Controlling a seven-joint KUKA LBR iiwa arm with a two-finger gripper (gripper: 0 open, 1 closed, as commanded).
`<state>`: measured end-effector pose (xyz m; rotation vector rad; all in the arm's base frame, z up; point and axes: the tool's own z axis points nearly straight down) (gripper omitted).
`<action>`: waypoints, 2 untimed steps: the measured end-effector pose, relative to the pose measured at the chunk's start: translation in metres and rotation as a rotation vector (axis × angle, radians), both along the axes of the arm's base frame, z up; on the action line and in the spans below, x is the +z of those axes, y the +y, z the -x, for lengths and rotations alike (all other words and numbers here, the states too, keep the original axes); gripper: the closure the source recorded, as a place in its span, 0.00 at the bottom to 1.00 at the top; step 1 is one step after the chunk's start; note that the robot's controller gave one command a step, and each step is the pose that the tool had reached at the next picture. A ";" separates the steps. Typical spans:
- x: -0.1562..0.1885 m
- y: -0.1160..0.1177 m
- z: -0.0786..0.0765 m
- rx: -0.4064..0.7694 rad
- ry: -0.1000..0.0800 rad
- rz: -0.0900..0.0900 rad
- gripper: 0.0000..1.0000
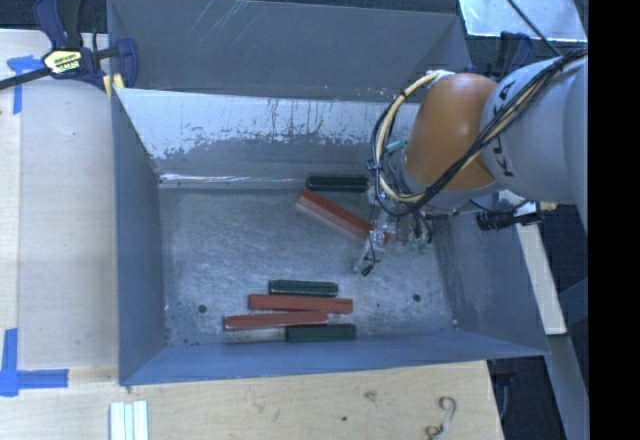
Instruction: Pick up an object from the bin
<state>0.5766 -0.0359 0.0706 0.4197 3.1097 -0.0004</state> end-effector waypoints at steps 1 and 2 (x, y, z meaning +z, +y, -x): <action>0.001 0.000 -0.001 0.001 -0.003 0.000 1.00; 0.119 -0.001 -0.002 0.003 -0.001 0.000 1.00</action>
Offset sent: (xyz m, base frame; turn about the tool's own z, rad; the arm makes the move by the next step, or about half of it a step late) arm 0.0000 0.0000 0.0000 0.0000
